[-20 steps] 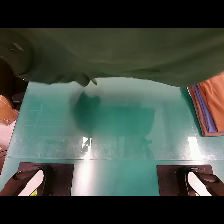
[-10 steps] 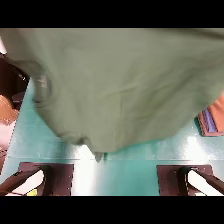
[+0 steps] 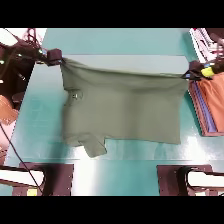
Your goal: Fold the shirts.
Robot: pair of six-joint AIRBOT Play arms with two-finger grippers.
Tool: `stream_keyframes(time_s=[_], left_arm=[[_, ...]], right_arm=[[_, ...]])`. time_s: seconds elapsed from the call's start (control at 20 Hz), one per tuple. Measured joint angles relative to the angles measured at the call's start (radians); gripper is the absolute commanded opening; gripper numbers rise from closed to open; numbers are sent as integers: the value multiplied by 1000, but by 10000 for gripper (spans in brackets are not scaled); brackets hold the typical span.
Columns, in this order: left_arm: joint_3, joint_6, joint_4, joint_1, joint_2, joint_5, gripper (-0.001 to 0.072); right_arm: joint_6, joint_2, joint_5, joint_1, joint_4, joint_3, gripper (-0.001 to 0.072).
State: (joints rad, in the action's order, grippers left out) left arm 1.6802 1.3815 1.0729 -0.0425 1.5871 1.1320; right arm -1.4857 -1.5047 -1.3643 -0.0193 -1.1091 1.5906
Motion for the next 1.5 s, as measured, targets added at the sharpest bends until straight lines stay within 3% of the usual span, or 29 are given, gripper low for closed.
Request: stream_keyframes(time_s=[0.05,0.1,0.15,0.2,0.25,0.3,0.5,0.75,1.1,1.5], left_arm=[[-2,-1,12,0,20,-7,259],[-2,-2,20,-2,31,-16,591],[-1,-2,28,-8,40,-17,609],[3,0,35,-16,48,-5,459],[9,0,39,-27,51,24,377],[13,-1,41,-40,52,62,368],[-34,-22,61,-108,-5,205,369],[-361,-24,108,-162,-247,257,368],[-941,39,113,-175,-593,194,368],[-1217,56,-18,-177,-667,58,367]], right_arm=[[1,-38,21,14,3,27,374],[3,-69,35,23,5,57,532],[5,-96,45,30,6,89,532],[5,-118,46,36,15,122,529],[8,-131,43,40,26,151,492],[16,-134,30,42,35,169,449],[70,-57,-33,42,57,101,449],[111,161,-30,41,63,-205,449],[124,403,84,41,69,-476,449],[126,483,122,41,70,-523,447]])
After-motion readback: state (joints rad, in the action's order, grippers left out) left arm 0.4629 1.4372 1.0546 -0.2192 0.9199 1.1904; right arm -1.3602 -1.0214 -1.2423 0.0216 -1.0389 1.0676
